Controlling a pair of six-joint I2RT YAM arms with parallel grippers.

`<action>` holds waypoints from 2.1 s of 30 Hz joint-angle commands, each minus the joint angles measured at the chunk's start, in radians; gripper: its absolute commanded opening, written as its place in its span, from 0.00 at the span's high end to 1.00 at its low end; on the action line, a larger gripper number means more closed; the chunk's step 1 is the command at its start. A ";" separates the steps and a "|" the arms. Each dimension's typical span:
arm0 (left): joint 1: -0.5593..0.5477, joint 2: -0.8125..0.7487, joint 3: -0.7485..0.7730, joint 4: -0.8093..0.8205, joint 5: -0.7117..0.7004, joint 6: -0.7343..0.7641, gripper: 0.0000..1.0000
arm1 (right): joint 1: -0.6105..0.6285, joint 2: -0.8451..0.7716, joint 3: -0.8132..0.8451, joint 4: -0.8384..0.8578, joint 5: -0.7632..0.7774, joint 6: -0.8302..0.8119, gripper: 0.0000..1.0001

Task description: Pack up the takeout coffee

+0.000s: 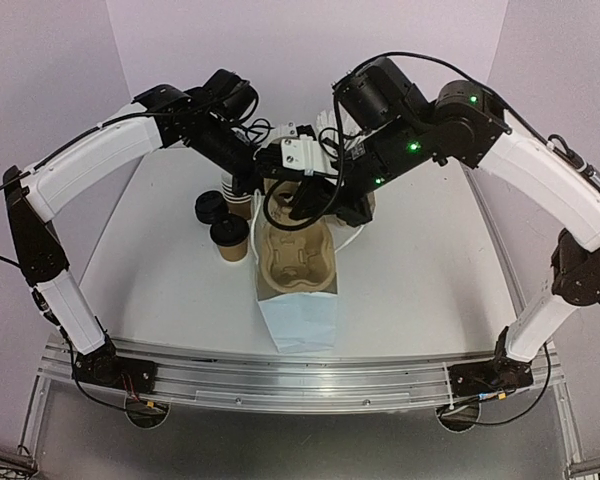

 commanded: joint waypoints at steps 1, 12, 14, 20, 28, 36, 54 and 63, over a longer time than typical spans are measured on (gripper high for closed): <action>-0.003 -0.024 0.022 0.022 -0.001 -0.036 1.00 | 0.004 -0.007 -0.016 -0.038 0.006 0.007 1.00; 0.003 -0.027 0.032 0.066 -0.096 -0.022 1.00 | 0.028 -0.016 -0.111 -0.130 -0.008 0.091 1.00; 0.003 -0.025 0.036 0.069 -0.090 -0.022 1.00 | 0.045 0.001 -0.105 -0.146 -0.008 0.093 1.00; 0.001 -0.028 0.043 0.066 -0.076 -0.014 1.00 | 0.046 0.049 -0.084 -0.147 -0.057 0.095 1.00; -0.013 -0.058 0.012 0.037 -0.026 0.072 1.00 | -0.009 0.089 -0.034 -0.150 -0.105 0.117 1.00; -0.014 -0.052 0.026 0.096 -0.078 0.053 1.00 | -0.033 0.155 0.045 -0.222 -0.127 0.128 1.00; -0.014 -0.061 0.016 0.111 -0.091 0.027 1.00 | 0.040 0.236 0.056 -0.211 0.068 0.240 1.00; -0.014 -0.064 0.010 0.115 -0.092 0.033 1.00 | 0.040 0.193 -0.069 -0.163 0.101 0.263 1.00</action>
